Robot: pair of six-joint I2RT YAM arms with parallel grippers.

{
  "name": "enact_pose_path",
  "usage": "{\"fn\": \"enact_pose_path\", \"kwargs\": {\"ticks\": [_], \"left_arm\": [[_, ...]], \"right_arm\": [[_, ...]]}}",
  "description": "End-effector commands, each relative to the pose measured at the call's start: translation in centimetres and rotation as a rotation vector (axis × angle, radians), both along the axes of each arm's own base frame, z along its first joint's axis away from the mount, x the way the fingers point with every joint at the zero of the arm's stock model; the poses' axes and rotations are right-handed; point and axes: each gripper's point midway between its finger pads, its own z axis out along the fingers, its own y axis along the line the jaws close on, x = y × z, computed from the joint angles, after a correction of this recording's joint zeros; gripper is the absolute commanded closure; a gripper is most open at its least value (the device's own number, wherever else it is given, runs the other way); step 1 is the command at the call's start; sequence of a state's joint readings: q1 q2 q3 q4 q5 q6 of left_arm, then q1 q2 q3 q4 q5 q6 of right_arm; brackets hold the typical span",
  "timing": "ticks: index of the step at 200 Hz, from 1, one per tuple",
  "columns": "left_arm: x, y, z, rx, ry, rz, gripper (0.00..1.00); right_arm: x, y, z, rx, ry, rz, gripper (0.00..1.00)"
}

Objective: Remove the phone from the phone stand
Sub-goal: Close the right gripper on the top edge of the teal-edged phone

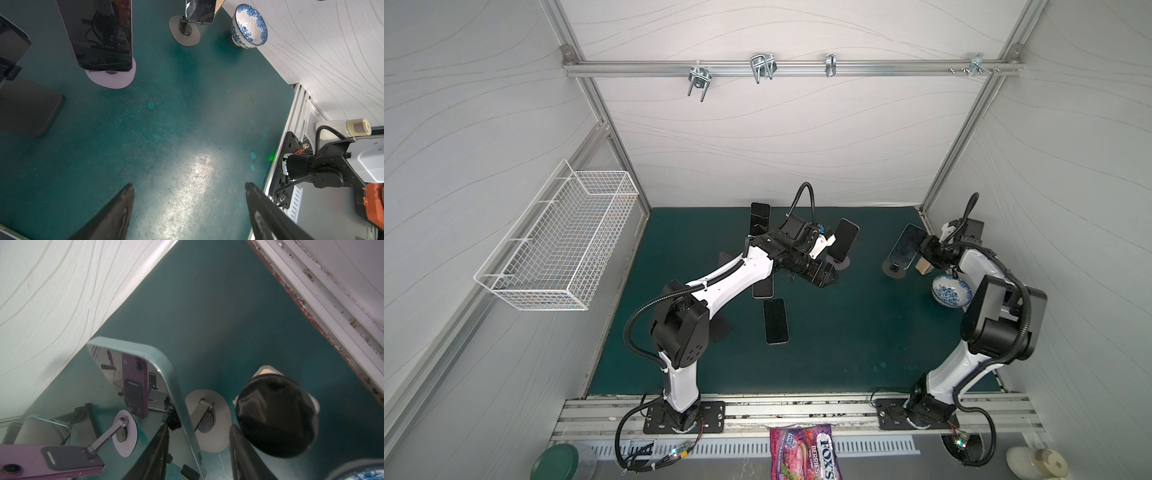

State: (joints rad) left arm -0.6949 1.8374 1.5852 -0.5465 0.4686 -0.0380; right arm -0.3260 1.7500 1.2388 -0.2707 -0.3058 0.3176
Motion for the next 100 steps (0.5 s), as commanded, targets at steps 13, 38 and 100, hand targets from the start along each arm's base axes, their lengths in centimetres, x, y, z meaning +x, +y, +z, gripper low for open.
{"fn": "enact_pose_path", "kwargs": {"ticks": [13,38,100], "left_arm": [[0.2,-0.7,0.4,-0.034,-0.022,-0.02,0.15],[0.2,-0.7,0.6,-0.036,-0.025,-0.019,0.15],[0.0,-0.6,0.9,-0.04,-0.03,-0.02,0.15]], "right_arm": [[-0.7,0.4,1.6,-0.001,-0.032,0.001,0.49],[-0.6,1.0,2.0,-0.012,-0.032,0.011,0.48],[-0.4,1.7,2.2,-0.083,-0.011,-0.008,0.36]]}}
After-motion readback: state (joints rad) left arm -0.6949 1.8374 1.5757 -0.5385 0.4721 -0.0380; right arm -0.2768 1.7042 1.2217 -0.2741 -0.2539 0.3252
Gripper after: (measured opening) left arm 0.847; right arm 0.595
